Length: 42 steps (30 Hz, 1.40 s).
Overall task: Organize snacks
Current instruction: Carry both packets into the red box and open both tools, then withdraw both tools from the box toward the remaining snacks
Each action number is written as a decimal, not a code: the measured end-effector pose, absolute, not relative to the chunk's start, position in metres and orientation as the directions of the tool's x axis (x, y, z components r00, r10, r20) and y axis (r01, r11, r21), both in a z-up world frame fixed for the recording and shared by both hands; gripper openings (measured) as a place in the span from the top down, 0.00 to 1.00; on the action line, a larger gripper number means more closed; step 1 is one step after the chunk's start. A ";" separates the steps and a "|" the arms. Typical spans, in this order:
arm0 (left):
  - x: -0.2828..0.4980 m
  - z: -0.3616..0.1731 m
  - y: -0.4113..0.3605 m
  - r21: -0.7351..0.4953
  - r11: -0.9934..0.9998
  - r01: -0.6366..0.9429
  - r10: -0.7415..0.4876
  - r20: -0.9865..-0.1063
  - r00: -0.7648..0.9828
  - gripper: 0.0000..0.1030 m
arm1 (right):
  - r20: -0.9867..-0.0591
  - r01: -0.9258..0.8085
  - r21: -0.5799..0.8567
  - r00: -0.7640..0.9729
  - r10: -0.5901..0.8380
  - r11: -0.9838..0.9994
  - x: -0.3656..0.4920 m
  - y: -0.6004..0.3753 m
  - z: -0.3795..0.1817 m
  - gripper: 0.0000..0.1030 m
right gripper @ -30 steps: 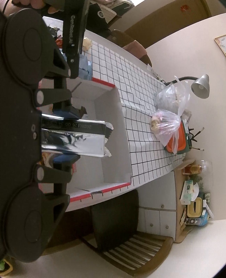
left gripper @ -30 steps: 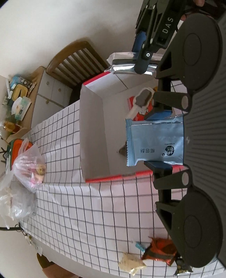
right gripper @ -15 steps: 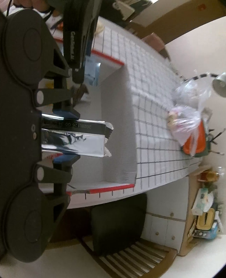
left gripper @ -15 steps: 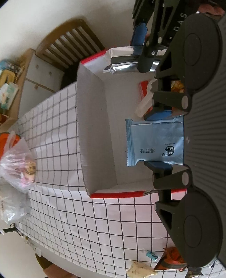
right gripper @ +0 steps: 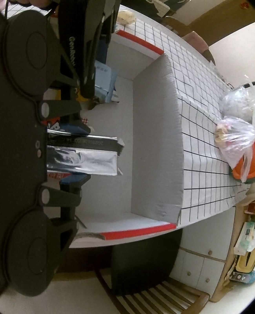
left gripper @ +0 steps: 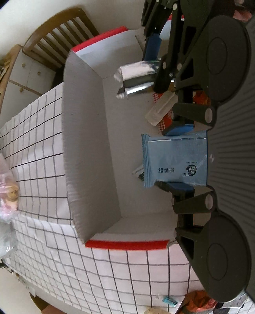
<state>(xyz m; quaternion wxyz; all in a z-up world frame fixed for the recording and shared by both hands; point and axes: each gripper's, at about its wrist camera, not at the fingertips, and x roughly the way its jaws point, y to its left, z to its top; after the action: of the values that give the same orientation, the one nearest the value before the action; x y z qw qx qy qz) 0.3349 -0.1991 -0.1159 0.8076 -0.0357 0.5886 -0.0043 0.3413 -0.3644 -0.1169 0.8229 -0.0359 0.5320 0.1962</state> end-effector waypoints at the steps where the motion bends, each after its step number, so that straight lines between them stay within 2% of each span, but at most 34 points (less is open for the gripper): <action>1: 0.335 -0.118 -0.200 -0.061 0.998 -0.034 -0.048 -0.952 0.302 0.54 | -0.892 -0.361 0.146 0.355 0.281 0.921 0.341 -0.364 -0.119 0.60; 11: 0.337 -0.131 -0.198 -0.071 0.997 -0.040 -0.058 -0.964 0.260 0.54 | -0.891 -0.355 0.172 0.342 0.298 0.919 0.342 -0.370 -0.122 0.60; 17: 0.332 -0.123 -0.193 -0.087 0.995 -0.046 -0.071 -0.957 0.283 0.48 | -0.878 -0.358 0.198 0.349 0.327 0.912 0.332 -0.376 -0.113 0.57; 29: 0.302 -0.084 -0.184 -0.147 0.989 -0.032 -0.124 -0.920 0.371 0.47 | -0.827 -0.379 0.241 0.402 0.393 0.893 0.298 -0.381 -0.078 0.43; 33: 0.287 -0.071 -0.180 -0.155 0.988 -0.016 -0.135 -0.903 0.409 0.43 | -0.812 -0.391 0.238 0.423 0.403 0.889 0.285 -0.380 -0.067 0.35; 38: 0.272 -0.060 -0.172 -0.163 0.986 -0.016 -0.139 -0.886 0.441 0.43 | -0.792 -0.393 0.239 0.450 0.412 0.888 0.271 -0.377 -0.054 0.33; 42: 0.256 -0.052 -0.162 -0.163 0.987 -0.018 -0.134 -0.868 0.479 0.43 | -0.774 -0.402 0.229 0.477 0.416 0.887 0.257 -0.372 -0.044 0.22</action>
<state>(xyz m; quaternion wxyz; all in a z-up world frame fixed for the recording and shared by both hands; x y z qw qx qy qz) 0.2562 -0.1623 -0.0519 0.8566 -0.0747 0.5094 -0.0339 0.2565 -0.3715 -0.0444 0.8594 0.0077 0.4524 0.2381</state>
